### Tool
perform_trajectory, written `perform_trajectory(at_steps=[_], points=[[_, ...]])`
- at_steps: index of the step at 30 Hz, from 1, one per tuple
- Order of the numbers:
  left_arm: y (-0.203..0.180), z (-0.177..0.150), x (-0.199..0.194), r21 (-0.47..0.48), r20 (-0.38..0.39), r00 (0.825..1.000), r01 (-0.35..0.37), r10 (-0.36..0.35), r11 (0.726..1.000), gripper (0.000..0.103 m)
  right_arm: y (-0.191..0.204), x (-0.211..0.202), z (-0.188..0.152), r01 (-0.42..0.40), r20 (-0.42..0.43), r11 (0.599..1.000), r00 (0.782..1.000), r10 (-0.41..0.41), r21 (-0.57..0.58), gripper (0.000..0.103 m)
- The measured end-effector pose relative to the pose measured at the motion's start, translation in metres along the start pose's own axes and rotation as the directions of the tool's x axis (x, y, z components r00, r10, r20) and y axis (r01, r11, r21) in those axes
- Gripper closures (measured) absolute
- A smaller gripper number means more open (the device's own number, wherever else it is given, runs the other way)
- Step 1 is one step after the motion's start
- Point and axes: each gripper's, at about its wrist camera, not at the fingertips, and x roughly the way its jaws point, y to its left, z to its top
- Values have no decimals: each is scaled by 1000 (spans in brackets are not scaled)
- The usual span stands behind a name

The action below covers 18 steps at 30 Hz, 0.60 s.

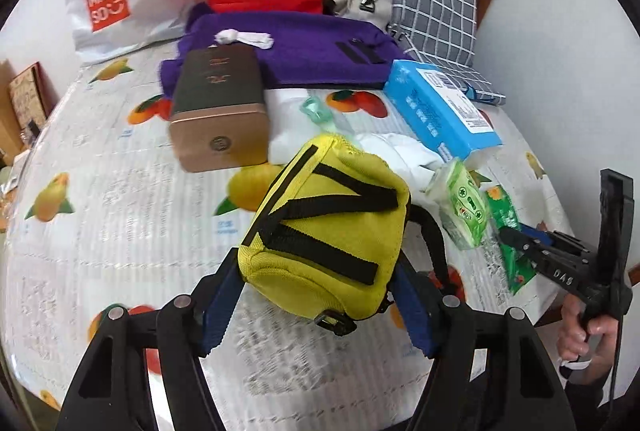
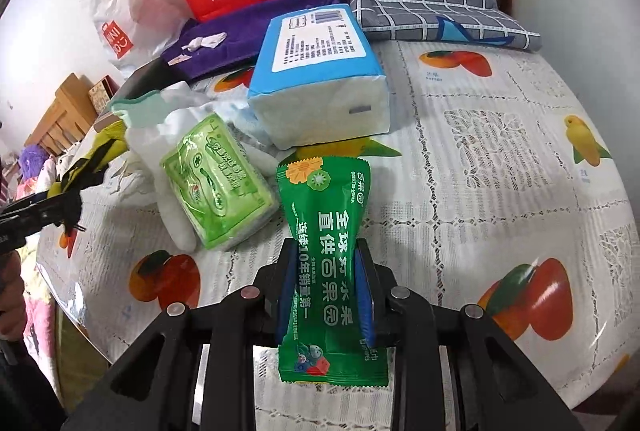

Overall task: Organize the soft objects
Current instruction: 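Carry the yellow pouch in the left tool and green packet in the right tool onto the towel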

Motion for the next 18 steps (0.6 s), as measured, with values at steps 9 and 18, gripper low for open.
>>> perform_trajectory(at_steps=[9, 18], points=[[25, -6, -25, -69, 49, 999, -19, 22, 997, 34, 11, -22, 5, 19, 33, 1000, 999, -18, -14, 75], [36, 7, -39, -113, 78, 996, -22, 31, 993, 34, 26, -53, 27, 11, 100, 999, 995, -8, -38, 75]])
